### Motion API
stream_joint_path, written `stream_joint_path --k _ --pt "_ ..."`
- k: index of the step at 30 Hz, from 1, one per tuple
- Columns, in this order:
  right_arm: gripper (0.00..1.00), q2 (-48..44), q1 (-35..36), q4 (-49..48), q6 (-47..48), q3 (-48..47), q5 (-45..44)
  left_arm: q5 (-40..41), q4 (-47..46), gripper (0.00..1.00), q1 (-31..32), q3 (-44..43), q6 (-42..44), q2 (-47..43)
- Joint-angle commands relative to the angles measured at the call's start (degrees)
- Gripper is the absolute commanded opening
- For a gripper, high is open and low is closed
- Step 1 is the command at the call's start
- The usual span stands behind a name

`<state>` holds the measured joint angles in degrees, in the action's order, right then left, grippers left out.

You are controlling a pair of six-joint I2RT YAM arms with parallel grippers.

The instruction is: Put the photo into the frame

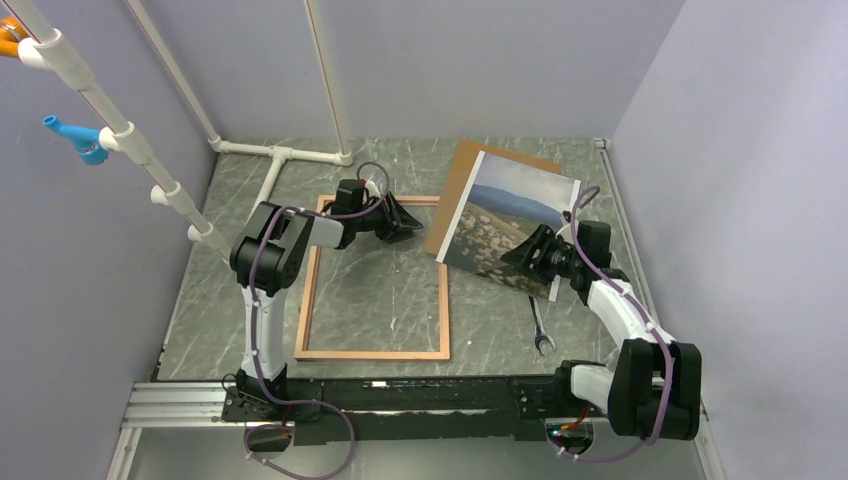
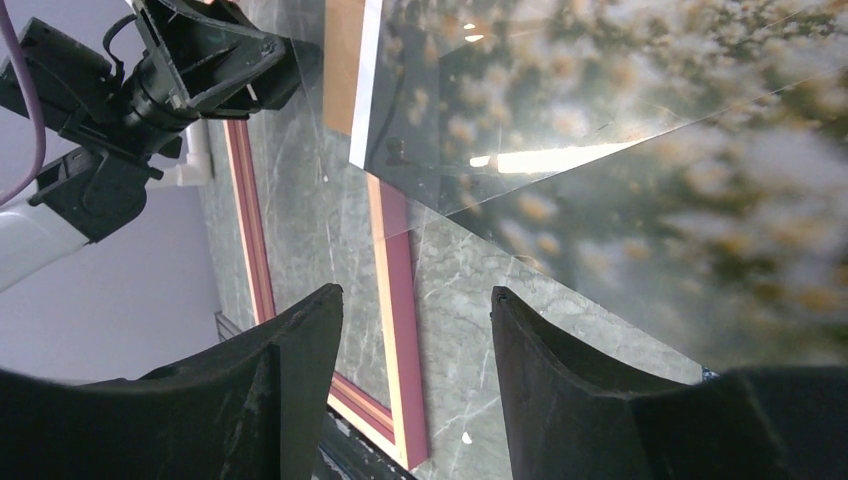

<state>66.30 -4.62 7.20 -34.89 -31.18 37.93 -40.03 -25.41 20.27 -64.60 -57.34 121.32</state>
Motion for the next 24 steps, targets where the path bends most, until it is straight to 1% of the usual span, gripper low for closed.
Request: stream_joint_path --k 1,4,8,15,17,19,24 --pt "0.59 -1.86 -0.48 -0.37 0.55 -0.45 -0.02 -2.03 -7.48 0.47 0.29 -3.12 -1.97 1.43" --pt "0.59 -2.04 -0.56 -0.52 0.38 -0.15 -0.13 -1.99 -8.28 0.38 0.29 -3.16 -1.64 1.56" --pt "0.59 -2.01 -0.65 -0.58 0.33 -0.34 0.20 -2.67 -12.44 0.20 0.25 -1.99 -2.78 1.39" --pt "0.59 -2.39 -0.67 0.26 0.57 -1.40 -0.05 -3.07 -16.49 0.03 -0.34 2.12 -3.48 -0.64" --pt "0.59 -2.47 -0.65 0.58 0.76 -1.73 -0.14 -2.75 -15.98 0.00 -0.57 3.74 -2.56 -2.55" --pt "0.59 -2.24 -0.62 0.66 0.87 -1.93 -0.03 -1.47 -14.22 0.00 -0.72 5.99 -0.39 -5.14" --pt "0.59 -2.23 -0.65 -0.42 0.47 -1.34 -0.31 3.29 -4.52 0.00 -1.01 9.44 5.48 -13.11"
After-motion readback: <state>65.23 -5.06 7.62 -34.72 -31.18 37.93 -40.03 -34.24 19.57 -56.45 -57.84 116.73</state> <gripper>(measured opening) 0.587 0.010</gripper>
